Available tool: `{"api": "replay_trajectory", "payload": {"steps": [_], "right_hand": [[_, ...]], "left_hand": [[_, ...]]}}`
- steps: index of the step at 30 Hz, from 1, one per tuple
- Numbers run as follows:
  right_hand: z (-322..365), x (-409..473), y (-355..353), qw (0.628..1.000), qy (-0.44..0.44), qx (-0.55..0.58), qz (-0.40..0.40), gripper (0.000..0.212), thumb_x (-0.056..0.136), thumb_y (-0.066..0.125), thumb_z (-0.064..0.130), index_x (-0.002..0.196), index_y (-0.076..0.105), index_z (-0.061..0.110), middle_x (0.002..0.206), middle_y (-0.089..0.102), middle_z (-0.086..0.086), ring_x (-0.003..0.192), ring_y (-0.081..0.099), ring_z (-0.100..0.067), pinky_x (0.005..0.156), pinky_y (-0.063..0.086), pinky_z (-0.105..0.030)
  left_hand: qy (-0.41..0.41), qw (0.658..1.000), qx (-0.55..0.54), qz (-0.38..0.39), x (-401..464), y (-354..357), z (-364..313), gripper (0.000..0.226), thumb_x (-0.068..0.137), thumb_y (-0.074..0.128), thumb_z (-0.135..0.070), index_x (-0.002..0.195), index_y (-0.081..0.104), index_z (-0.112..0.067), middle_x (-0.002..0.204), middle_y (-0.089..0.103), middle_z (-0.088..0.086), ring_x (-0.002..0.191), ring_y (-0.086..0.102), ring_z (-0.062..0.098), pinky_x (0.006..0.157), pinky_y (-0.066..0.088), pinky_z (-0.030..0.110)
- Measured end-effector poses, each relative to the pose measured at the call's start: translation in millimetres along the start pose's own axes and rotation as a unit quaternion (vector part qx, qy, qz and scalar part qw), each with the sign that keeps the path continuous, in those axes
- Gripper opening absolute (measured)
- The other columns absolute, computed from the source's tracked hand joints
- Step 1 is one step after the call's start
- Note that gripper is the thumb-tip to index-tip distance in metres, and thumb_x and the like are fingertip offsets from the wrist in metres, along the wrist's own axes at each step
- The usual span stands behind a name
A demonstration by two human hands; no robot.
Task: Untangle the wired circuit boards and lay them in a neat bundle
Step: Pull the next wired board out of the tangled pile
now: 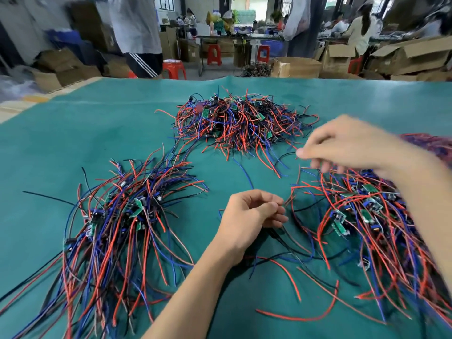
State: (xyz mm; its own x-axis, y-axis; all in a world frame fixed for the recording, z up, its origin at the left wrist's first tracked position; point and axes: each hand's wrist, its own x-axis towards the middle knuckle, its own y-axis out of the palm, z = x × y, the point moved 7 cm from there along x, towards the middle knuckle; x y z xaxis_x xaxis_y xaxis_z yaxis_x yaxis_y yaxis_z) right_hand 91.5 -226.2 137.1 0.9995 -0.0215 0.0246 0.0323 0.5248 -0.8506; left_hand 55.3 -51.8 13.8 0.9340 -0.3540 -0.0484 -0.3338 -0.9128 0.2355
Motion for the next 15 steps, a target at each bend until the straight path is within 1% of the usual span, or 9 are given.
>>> {"api": "replay_trajectory", "payload": {"steps": [2, 3, 5, 7, 8, 10, 12, 13, 15], "right_hand": [[7.5, 33.2, 38.7, 0.997, 0.016, -0.077, 0.022, 0.032, 0.090, 0.071, 0.040, 0.076, 0.072, 0.011, 0.058, 0.071, 0.002, 0.045, 0.065, -0.009, 0.037, 0.047, -0.022], [7.2, 47.4, 54.8, 0.992, 0.034, -0.116, 0.019, 0.039, 0.091, 0.067, 0.046, 0.079, 0.070, 0.009, 0.062, 0.071, -0.001, 0.051, 0.069, -0.015, 0.045, 0.053, -0.025], [-4.9, 69.1, 80.7, 0.980, 0.070, -0.186, 0.019, 0.050, 0.093, 0.062, 0.054, 0.080, 0.060, 0.006, 0.080, 0.069, -0.008, 0.075, 0.073, -0.027, 0.070, 0.057, -0.032], [-15.8, 80.8, 96.2, 0.977, 0.076, -0.199, 0.008, 0.045, 0.096, 0.059, 0.050, 0.079, 0.049, 0.010, 0.105, 0.066, -0.015, 0.104, 0.067, -0.035, 0.079, 0.047, -0.035], [-18.5, 83.7, 99.5, 0.978, 0.071, -0.196, 0.006, 0.039, 0.097, 0.058, 0.044, 0.079, 0.047, 0.011, 0.113, 0.065, -0.018, 0.109, 0.064, -0.037, 0.081, 0.046, -0.037], [-20.7, 86.3, 100.2, 0.979, 0.061, -0.194, 0.019, 0.029, 0.095, 0.058, 0.031, 0.076, 0.051, 0.009, 0.108, 0.067, -0.020, 0.101, 0.063, -0.036, 0.079, 0.047, -0.036], [-20.3, 79.4, 94.4, 0.983, 0.057, -0.170, 0.027, 0.027, 0.092, 0.059, 0.023, 0.071, 0.059, 0.006, 0.081, 0.066, -0.017, 0.085, 0.064, -0.033, 0.066, 0.045, -0.031], [-19.9, 71.9, 90.1, 0.989, 0.057, -0.135, 0.029, 0.028, 0.091, 0.061, 0.021, 0.070, 0.062, 0.003, 0.070, 0.063, -0.014, 0.075, 0.063, -0.031, 0.058, 0.041, -0.029], [-15.1, 46.6, 83.3, 0.997, 0.049, -0.025, 0.044, 0.030, 0.092, 0.064, 0.022, 0.072, 0.065, -0.001, 0.062, 0.062, -0.012, 0.057, 0.057, -0.025, 0.047, 0.034, -0.024]], "left_hand": [[-0.003, 1.000, -0.002, 0.002, 0.1, 0.8, -0.4, 0.016, 0.096, 0.051, 0.009, 0.094, 0.066, 0.003, 0.083, 0.066, 0.018, 0.065, 0.066, 0.019, 0.064, 0.056, 0.021], [-0.003, 1.000, -0.002, 0.003, 0.2, 0.9, -0.7, 0.016, 0.096, 0.051, 0.009, 0.094, 0.066, 0.003, 0.083, 0.065, 0.018, 0.064, 0.065, 0.018, 0.063, 0.056, 0.020], [-0.004, 1.000, 0.000, 0.002, 0.6, 0.5, -0.7, 0.018, 0.096, 0.050, 0.009, 0.093, 0.066, 0.002, 0.083, 0.065, 0.019, 0.065, 0.065, 0.018, 0.064, 0.056, 0.021], [-0.004, 1.000, 0.002, -0.002, 2.0, -0.9, 0.0, 0.018, 0.096, 0.050, 0.009, 0.093, 0.067, 0.002, 0.083, 0.065, 0.018, 0.066, 0.065, 0.019, 0.065, 0.057, 0.021], [-0.005, 1.000, 0.001, -0.004, 2.1, -1.2, 0.1, 0.018, 0.095, 0.051, 0.009, 0.093, 0.067, 0.002, 0.083, 0.065, 0.018, 0.066, 0.064, 0.019, 0.066, 0.057, 0.022], [-0.005, 1.000, -0.004, -0.011, 2.0, -2.4, 0.7, 0.017, 0.094, 0.051, 0.010, 0.094, 0.066, 0.003, 0.081, 0.065, 0.016, 0.066, 0.064, 0.019, 0.065, 0.057, 0.022], [-0.005, 1.000, -0.010, -0.020, 2.6, -4.0, 0.2, 0.016, 0.093, 0.052, 0.011, 0.096, 0.065, 0.003, 0.081, 0.064, 0.016, 0.067, 0.064, 0.020, 0.063, 0.056, 0.022], [-0.006, 0.999, -0.018, -0.028, 3.3, -4.9, 0.0, 0.016, 0.093, 0.051, 0.011, 0.098, 0.064, 0.003, 0.082, 0.064, 0.016, 0.067, 0.064, 0.020, 0.062, 0.056, 0.022], [-0.010, 0.998, -0.048, -0.047, 4.4, -6.8, 0.0, 0.016, 0.095, 0.049, 0.008, 0.107, 0.060, 0.004, 0.087, 0.065, 0.018, 0.067, 0.066, 0.021, 0.061, 0.057, 0.023]]}}
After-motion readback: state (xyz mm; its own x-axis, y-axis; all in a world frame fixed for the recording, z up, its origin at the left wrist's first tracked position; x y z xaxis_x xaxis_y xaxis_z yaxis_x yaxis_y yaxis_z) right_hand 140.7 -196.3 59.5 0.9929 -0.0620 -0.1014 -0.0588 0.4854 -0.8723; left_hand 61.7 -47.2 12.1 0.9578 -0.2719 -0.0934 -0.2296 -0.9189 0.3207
